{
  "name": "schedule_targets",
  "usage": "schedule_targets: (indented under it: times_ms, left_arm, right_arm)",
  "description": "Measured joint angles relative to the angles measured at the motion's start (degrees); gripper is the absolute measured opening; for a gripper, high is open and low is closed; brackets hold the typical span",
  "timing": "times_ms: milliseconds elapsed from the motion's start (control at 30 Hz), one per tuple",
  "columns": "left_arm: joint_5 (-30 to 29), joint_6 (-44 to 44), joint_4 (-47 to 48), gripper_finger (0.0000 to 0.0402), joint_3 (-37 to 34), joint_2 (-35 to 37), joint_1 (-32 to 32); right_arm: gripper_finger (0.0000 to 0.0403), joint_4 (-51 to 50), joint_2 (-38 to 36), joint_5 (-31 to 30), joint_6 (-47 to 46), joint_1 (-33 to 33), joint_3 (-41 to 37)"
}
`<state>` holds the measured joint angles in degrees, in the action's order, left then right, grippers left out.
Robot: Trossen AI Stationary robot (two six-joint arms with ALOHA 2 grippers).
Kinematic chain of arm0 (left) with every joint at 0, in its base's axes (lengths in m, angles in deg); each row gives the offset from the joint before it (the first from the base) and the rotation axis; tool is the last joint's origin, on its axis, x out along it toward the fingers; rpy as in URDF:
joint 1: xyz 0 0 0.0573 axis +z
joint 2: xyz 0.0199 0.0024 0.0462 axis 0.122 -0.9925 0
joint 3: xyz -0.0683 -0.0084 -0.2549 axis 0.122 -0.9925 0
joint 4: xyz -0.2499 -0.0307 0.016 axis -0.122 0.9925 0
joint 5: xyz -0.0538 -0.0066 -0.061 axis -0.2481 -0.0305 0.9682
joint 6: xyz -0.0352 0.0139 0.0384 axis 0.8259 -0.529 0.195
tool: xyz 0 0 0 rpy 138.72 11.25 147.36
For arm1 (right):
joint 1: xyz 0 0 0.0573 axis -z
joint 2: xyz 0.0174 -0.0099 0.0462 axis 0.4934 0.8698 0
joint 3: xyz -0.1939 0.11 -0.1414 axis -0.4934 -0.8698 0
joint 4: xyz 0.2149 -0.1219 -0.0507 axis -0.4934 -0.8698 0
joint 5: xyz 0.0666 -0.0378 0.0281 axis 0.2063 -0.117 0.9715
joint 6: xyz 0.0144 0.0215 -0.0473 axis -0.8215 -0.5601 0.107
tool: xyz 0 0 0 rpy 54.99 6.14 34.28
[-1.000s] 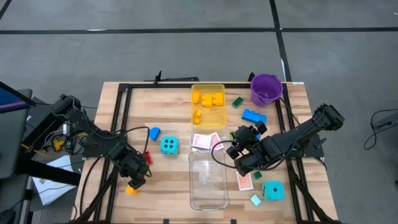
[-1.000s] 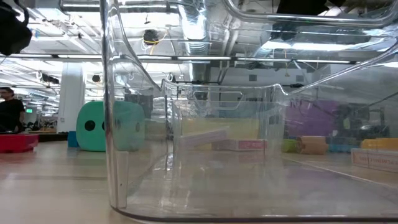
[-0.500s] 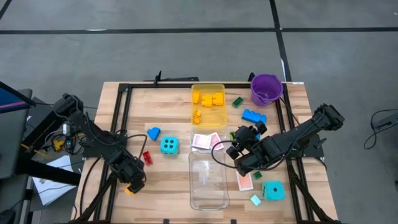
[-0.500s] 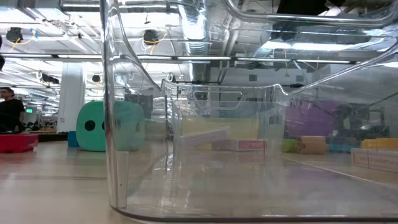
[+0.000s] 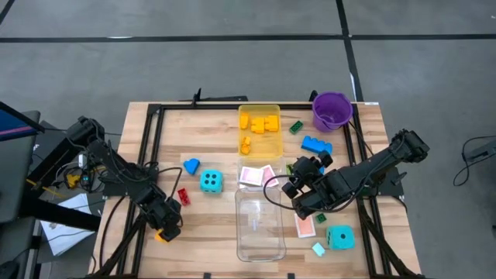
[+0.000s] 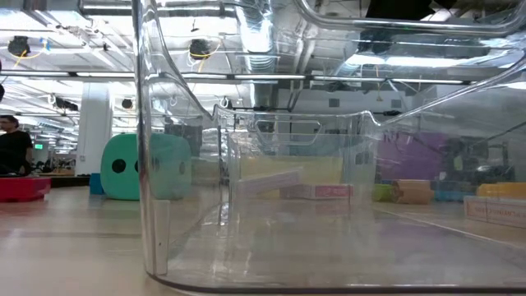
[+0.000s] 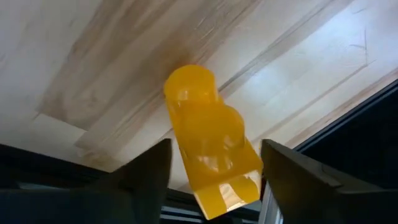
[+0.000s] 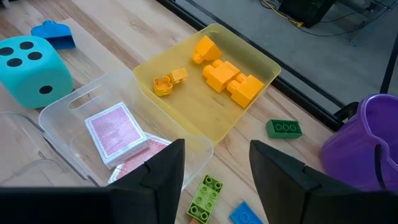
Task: Pick & Place Toys
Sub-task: Put the yellow game piece into the yellow bin
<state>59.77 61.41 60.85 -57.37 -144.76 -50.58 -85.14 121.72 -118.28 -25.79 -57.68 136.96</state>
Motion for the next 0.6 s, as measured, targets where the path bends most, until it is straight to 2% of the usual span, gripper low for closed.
schedule_targets:
  times_ms: [167, 200, 433, 600]
  left_arm:
    - [0.4, 0.0, -0.1, 0.0133, 0.0, 0.0, 0.0]
    - [0.4, 0.0, -0.3, 0.0124, 0.0, 0.0, 0.0]
    - [-1.4, -0.4, -6.8, 0.0125, 0.0, 0.0, 0.0]
    - [-4.2, -4.2, -14.0, 0.0125, 0.0, 0.1, 1.7]
  right_arm:
    - [0.0173, 0.0, 0.0, 0.0, 0.0, 0.0, 0.0]
    - [0.0173, 0.0, 0.0, 0.0, 0.0, 0.0, 0.0]
    - [0.0173, 0.0, 0.0, 0.0, 0.0, 0.0, 0.0]
    - [0.0173, 0.0, 0.0, 0.0, 0.0, 0.0, 0.0]
